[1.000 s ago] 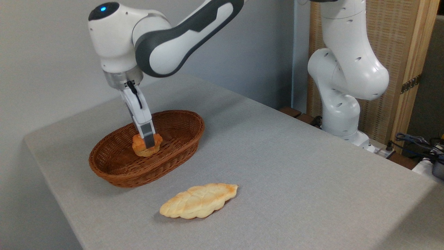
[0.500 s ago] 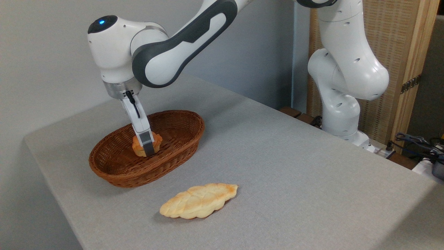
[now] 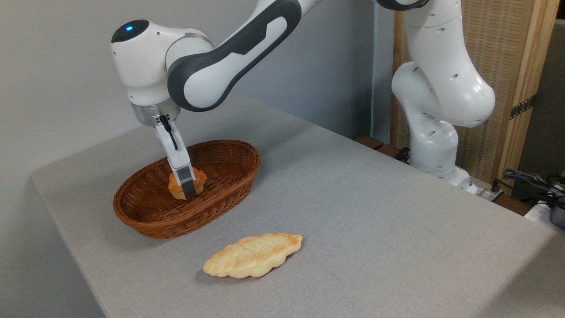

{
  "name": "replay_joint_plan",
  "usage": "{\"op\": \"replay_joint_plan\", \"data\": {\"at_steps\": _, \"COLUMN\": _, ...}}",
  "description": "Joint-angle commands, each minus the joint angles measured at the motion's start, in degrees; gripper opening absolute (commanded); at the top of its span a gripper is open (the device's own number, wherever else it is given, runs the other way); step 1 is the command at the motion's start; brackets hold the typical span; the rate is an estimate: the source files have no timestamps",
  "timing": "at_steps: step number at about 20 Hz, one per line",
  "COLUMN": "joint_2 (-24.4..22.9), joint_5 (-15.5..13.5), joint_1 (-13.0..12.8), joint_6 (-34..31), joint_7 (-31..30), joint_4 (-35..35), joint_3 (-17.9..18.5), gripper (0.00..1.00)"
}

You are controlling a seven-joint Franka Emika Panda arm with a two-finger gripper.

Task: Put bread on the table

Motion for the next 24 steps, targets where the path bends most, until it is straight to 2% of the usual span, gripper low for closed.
{"op": "replay_joint_plan", "data": {"at_steps": 1, "joint_2": 0.0, "joint_5": 0.9, "joint_1": 0.0, "joint_6": 0.1, "joint_7": -0.2, "joint_4": 0.1, "joint_3": -0.1, "gripper": 0.58}}
{"op": "replay_joint_plan", "data": {"at_steps": 16, "joint_2": -1.2, "joint_5": 0.8, "joint_1": 0.0, "joint_6": -0.1, "joint_7": -0.4, "joint_4": 0.1, "joint_3": 0.0, "gripper": 0.57}}
{"op": "replay_joint_plan", "data": {"at_steps": 22, "joint_2": -5.6, "joint_5": 0.4, "joint_1": 0.7, "joint_6": -2.1, "joint_7": -2.3, "joint_4": 0.2, "joint_3": 0.8, "gripper": 0.60}}
{"op": "replay_joint_plan", "data": {"at_steps": 24, "joint_2": -7.6, "joint_5": 0.4, "joint_1": 0.8, "joint_6": -4.4, "joint_7": -2.0, "joint_4": 0.2, "joint_3": 2.8, "gripper": 0.60}}
